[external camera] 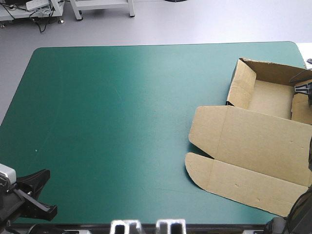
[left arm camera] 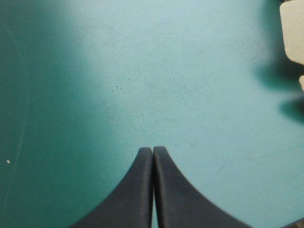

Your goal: Fold the box

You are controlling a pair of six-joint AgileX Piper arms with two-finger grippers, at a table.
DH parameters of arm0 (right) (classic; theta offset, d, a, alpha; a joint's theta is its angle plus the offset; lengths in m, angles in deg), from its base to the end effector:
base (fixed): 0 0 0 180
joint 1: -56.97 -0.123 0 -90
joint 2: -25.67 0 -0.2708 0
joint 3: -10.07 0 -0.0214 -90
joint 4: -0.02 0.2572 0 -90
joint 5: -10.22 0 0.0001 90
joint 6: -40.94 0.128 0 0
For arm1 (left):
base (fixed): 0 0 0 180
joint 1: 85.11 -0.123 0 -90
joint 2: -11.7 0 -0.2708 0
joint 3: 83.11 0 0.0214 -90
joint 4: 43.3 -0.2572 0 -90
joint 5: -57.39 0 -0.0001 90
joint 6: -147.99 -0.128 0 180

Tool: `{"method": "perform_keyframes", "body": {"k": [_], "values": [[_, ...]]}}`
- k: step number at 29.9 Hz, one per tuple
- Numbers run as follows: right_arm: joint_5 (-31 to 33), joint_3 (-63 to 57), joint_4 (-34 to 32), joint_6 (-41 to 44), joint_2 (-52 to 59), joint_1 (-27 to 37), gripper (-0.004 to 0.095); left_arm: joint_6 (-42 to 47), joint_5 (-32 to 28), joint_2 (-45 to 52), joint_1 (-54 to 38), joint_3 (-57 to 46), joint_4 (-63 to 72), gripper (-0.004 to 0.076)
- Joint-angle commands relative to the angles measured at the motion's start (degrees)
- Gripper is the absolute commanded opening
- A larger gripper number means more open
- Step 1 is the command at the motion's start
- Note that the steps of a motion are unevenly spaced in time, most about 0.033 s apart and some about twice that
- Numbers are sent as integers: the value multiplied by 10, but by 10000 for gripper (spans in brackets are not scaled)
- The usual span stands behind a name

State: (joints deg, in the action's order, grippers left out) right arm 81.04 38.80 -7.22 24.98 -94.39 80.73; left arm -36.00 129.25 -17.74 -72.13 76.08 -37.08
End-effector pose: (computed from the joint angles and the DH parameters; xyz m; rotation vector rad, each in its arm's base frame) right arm 0.3896 -0.1882 0.2519 0.1628 2.8691 -0.3236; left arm 0.0517 -0.0255 0.3694 0.3395 2.1071 -0.2223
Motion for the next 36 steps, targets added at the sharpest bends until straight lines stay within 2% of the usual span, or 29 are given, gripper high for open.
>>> {"method": "perform_keyframes", "body": {"k": [1, 6, 11, 15, 19, 21, 23, 24, 31, 36], "values": [[11, 16, -6, -6, 41, 0, 417, 5, -7, -27, 0, 12, 4, -10], [11, 16, 45, -2, 94, -1, 416, -2, -18, -58, 0, 12, 4, -10], [11, 16, 95, -8, 184, -1, 416, -59, -54, -62, 0, 12, 4, -10], [11, 16, 184, -8, 257, -1, 403, -69, -62, -62, 0, 12, 4, -10], [11, 16, 278, -8, 319, -1, 263, -92, -63, -62, 0, 12, 4, -10], [11, 16, 308, -14, 343, -4, 131, -108, -73, -62, 0, 12, 3, -10], [11, 6, 312, -16, 365, -21, -6, -108, -88, -62, 0, 12, 3, -10], [11, -9, 312, -16, 380, -35, -19, -108, -91, -62, 0, 12, 3, -10], [9, -208, 259, -39, 512, -176, -13, -116, -111, -40, 0, -40, 6, -10], [-27, -384, 253, -51, 623, -207, -15, -114, -134, 8, 0, -125, 19, -10]]}}
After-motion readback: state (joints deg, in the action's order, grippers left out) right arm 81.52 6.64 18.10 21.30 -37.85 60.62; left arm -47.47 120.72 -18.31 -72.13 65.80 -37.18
